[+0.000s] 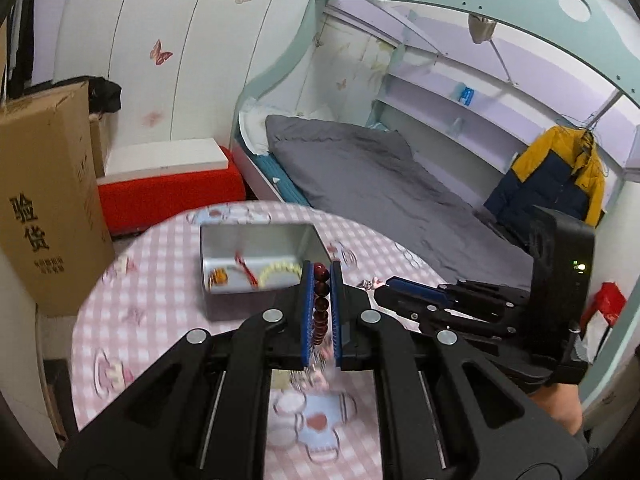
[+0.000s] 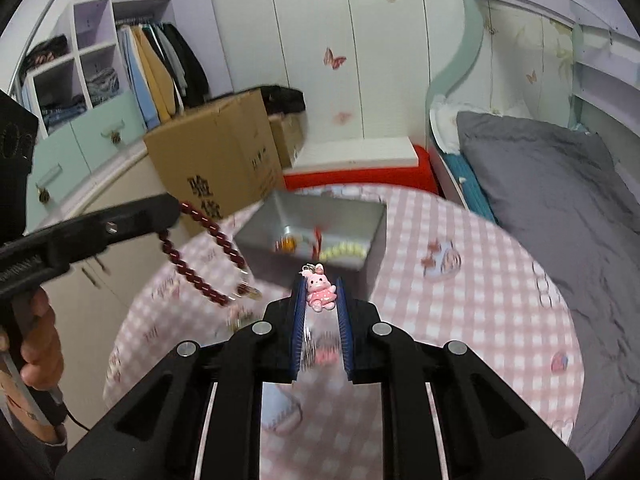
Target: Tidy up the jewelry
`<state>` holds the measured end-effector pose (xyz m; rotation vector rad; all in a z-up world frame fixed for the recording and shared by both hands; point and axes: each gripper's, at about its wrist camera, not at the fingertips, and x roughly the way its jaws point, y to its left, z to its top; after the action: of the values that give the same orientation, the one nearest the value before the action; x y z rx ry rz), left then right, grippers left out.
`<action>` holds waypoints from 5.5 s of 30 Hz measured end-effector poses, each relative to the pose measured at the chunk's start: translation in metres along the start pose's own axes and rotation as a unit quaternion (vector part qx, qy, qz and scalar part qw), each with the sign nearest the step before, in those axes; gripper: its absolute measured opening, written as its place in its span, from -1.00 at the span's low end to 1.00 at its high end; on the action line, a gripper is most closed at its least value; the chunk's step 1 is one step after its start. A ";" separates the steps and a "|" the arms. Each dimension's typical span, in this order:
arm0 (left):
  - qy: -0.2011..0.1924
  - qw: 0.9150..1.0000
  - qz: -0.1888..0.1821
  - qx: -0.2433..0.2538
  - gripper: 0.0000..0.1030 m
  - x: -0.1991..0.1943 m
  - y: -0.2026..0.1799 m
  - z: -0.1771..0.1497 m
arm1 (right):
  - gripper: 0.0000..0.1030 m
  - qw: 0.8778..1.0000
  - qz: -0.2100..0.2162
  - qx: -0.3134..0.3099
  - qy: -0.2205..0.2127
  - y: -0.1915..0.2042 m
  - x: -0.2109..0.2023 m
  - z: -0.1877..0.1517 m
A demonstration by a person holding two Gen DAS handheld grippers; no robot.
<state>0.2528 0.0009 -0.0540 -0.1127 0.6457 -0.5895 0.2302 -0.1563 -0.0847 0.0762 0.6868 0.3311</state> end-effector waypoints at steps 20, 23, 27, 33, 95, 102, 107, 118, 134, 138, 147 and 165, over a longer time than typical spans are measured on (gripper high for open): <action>0.072 0.997 0.031 -0.005 -0.84 0.110 0.043 0.022 | -0.73 0.999 0.011 0.007 0.041 -0.022 0.092 0.029; 0.086 0.996 0.036 -0.017 -0.84 0.119 0.050 0.015 | -0.73 0.999 0.012 0.006 0.049 -0.021 0.099 0.024; 0.093 0.994 0.039 -0.030 -0.83 0.121 0.056 0.011 | -0.73 0.998 0.013 0.008 0.054 -0.024 0.102 0.020; 0.100 0.993 0.050 -0.029 -0.83 0.116 0.058 0.006 | -0.71 0.998 0.016 0.012 0.055 -0.020 0.097 0.018; 0.141 0.978 0.139 0.065 -0.20 0.084 0.053 -0.092 | -0.33 0.997 -0.027 0.025 0.070 -0.030 0.043 -0.066; 0.144 0.979 0.129 0.064 -0.38 0.090 0.056 -0.087 | -0.32 0.997 -0.026 0.028 0.070 -0.033 0.045 -0.066; 0.142 0.982 0.114 0.057 -0.69 0.090 0.058 -0.087 | -0.31 0.997 -0.025 0.029 0.074 -0.035 0.048 -0.067; 0.136 0.983 0.111 0.043 -0.69 0.082 0.064 -0.088 | -0.31 0.996 -0.026 0.031 0.076 -0.036 0.050 -0.067; 0.091 0.993 0.073 0.000 -0.69 0.033 0.069 -0.086 | -0.31 0.996 -0.028 0.022 0.079 -0.034 0.048 -0.066; 0.076 0.995 0.067 0.006 -0.69 0.024 0.063 -0.078 | -0.31 0.995 -0.035 0.022 0.093 -0.037 0.055 -0.068; 0.070 0.996 0.057 0.010 -0.69 0.023 0.057 -0.073 | -0.31 0.993 -0.046 -0.025 0.105 -0.022 0.073 -0.066; 0.068 0.996 0.053 0.007 -0.69 0.022 0.058 -0.070 | -0.31 0.994 -0.029 -0.034 0.098 -0.012 0.078 -0.049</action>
<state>0.2531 0.0424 -0.1382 -0.0256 0.7742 -0.5020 0.2589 -0.1440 -0.1720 -0.0408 0.8697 0.3090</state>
